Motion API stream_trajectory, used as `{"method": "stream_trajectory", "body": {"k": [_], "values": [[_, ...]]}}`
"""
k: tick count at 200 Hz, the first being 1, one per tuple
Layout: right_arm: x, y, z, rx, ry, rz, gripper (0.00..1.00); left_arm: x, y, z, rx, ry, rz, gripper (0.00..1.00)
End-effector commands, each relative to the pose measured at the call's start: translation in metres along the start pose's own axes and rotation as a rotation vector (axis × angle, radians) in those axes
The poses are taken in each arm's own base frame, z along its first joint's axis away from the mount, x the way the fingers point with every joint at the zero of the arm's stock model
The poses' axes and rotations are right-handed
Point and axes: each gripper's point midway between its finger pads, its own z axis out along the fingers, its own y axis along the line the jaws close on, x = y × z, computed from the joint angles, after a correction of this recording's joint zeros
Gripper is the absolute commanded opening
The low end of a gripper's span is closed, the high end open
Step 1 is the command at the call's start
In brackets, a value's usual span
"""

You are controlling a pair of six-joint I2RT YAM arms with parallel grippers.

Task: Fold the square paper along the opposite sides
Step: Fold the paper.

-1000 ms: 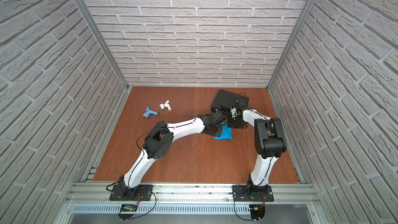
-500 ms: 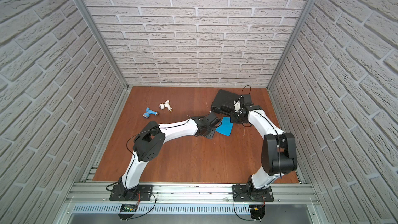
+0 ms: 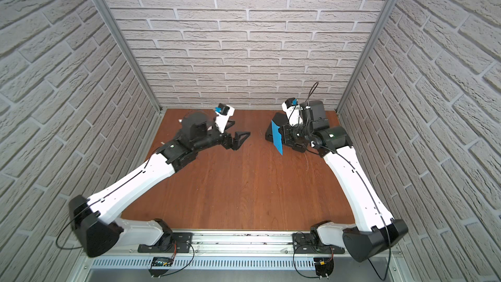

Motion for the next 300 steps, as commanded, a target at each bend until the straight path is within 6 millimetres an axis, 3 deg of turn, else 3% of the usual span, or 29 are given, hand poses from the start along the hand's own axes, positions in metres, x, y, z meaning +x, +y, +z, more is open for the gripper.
{"method": "stream_trajectory", "body": {"k": [1,38,85,139,199,257,300], "values": [[-0.007,0.033,-0.038,-0.092,-0.022,-0.040,0.03,-0.006,-0.060,-0.034,0.326,-0.120,0.130,0.98],[-0.010,0.075,-0.050,-0.233,-0.021,-0.080,0.03,-0.004,-0.072,-0.073,0.392,-0.203,0.163,0.98],[-0.010,0.098,-0.054,-0.283,-0.040,-0.116,0.03,-0.017,-0.098,-0.095,0.569,-0.304,0.154,0.98],[-0.015,0.123,-0.068,-0.343,-0.078,-0.161,0.03,-0.018,-0.094,-0.084,0.593,-0.276,0.153,0.98],[-0.019,0.139,-0.081,-0.356,-0.088,-0.218,0.03,-0.031,-0.061,-0.082,0.503,-0.273,0.143,0.98],[-0.014,0.148,-0.066,-0.351,-0.052,-0.260,0.03,-0.043,-0.061,-0.077,0.587,-0.292,0.103,0.98],[-0.017,0.148,-0.062,-0.323,-0.055,-0.290,0.03,-0.039,-0.061,-0.068,0.663,-0.286,0.024,0.94]]}}
